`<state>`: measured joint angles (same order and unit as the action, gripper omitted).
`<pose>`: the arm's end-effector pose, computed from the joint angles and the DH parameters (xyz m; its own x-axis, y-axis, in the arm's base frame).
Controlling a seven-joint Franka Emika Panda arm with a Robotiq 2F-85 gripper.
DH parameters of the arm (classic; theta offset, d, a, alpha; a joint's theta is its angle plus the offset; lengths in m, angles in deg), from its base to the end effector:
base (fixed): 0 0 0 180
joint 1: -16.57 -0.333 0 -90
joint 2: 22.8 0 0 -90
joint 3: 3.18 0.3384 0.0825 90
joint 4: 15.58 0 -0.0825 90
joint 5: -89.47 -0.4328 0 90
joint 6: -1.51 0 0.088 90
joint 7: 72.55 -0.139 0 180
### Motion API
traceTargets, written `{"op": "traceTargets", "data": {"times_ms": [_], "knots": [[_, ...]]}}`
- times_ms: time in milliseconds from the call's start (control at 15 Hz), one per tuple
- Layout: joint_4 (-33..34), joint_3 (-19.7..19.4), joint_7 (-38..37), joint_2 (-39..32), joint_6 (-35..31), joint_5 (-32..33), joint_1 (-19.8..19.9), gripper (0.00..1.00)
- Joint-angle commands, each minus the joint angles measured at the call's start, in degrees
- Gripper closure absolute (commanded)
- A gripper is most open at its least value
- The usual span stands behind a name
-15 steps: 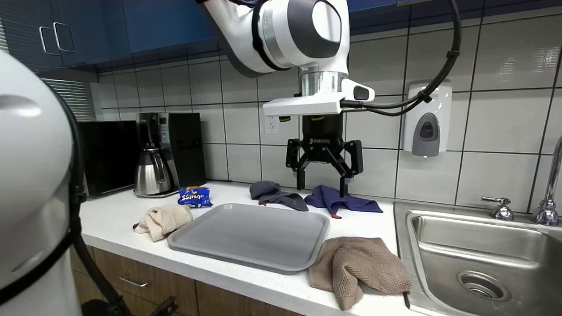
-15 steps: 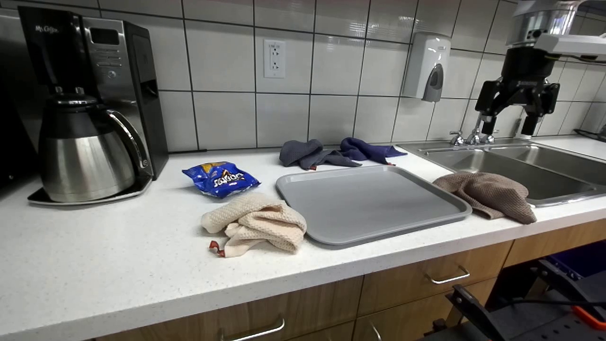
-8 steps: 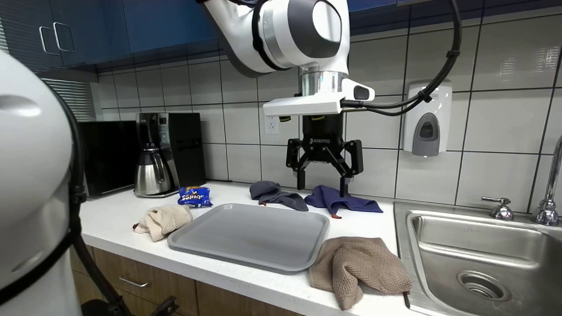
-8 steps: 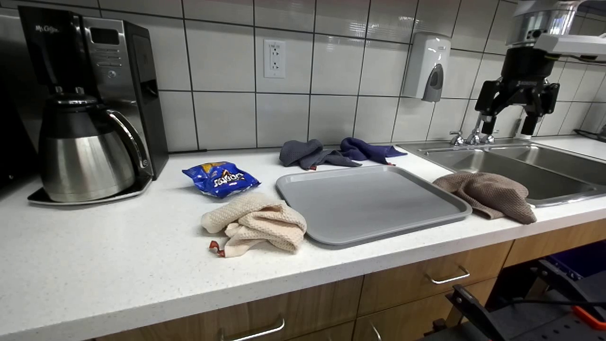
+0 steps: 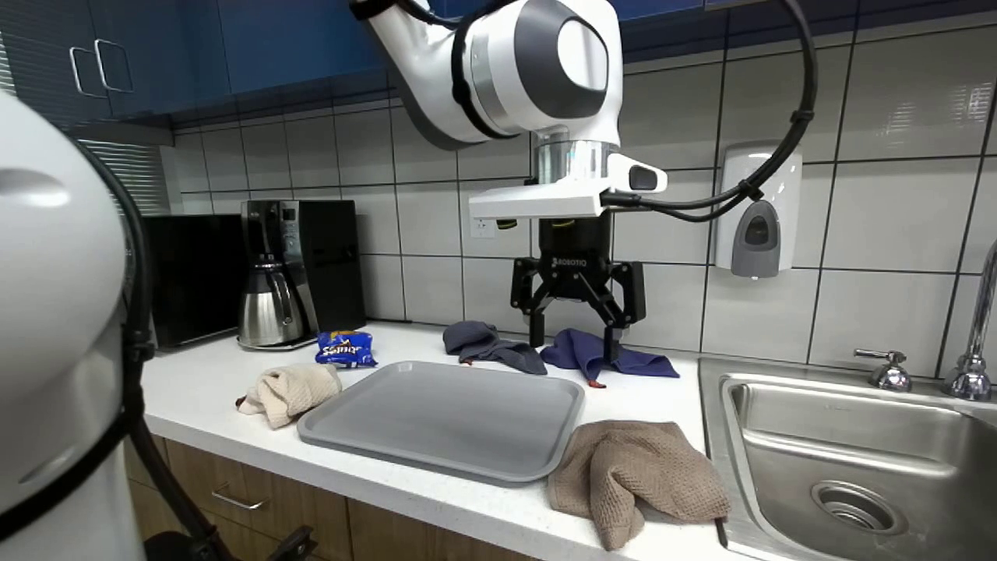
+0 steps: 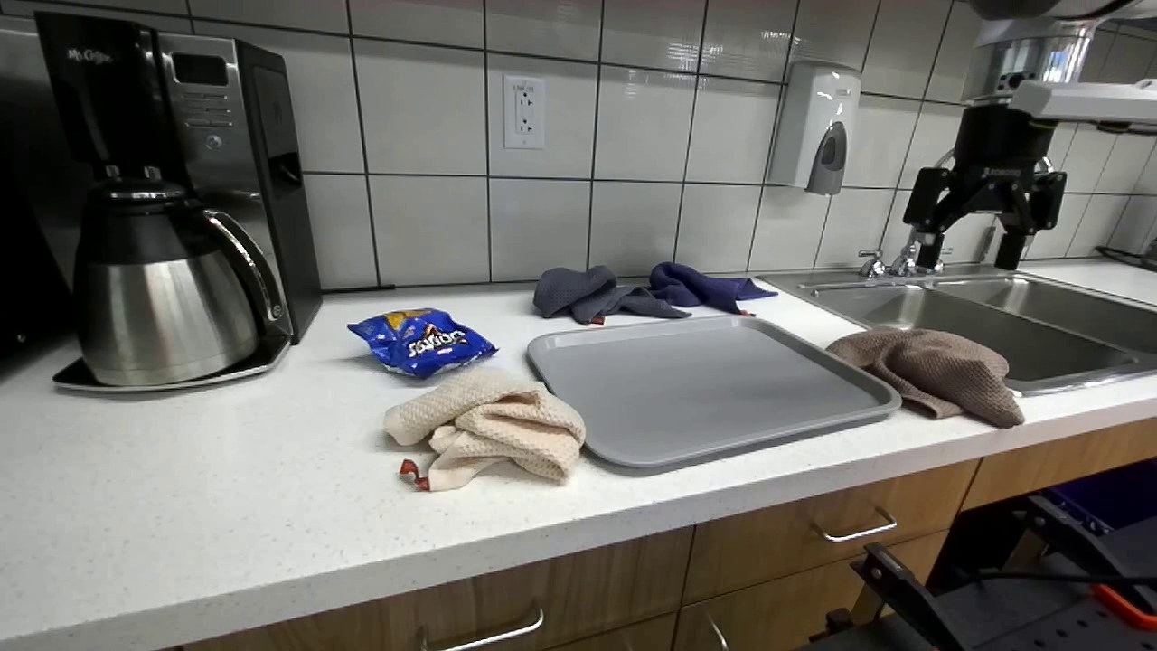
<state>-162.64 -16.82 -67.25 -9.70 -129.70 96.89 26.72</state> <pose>0.4147 -0.1842 0.2944 0.9725 -0.2260 -0.0569 -0.2243 -0.9739 0.0342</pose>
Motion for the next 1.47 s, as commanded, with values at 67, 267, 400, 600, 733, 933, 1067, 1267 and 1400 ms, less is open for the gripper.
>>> {"op": "traceTargets", "data": {"times_ms": [67,267,400,600,733,933,1067,1267,1400], "knots": [[1.4,0.5,-5.5,-4.6,-3.7,0.6,2.3,0.00],[1.8,0.4,-9.3,-7.6,-6.5,0.6,3.2,0.00],[2.2,0.1,-11.2,-9.8,-8.2,0.4,3.6,0.00],[3.2,-0.3,-14.1,-12.5,-10.2,0.0,3.7,0.00],[3.7,-0.6,-16.1,-14.4,-11.8,-0.1,3.6,0.00],[4.6,-1.2,-20.0,-17.7,-13.9,0.4,3.4,0.00],[5.1,-1.7,-21.7,-19.6,-15.3,0.1,3.3,0.00],[5.7,-2.2,-24.0,-22.0,-17.8,-1.2,2.9,0.00],[5.8,-2.5,-25.1,-23.3,-19.8,-2.1,2.7,0.00]]}}
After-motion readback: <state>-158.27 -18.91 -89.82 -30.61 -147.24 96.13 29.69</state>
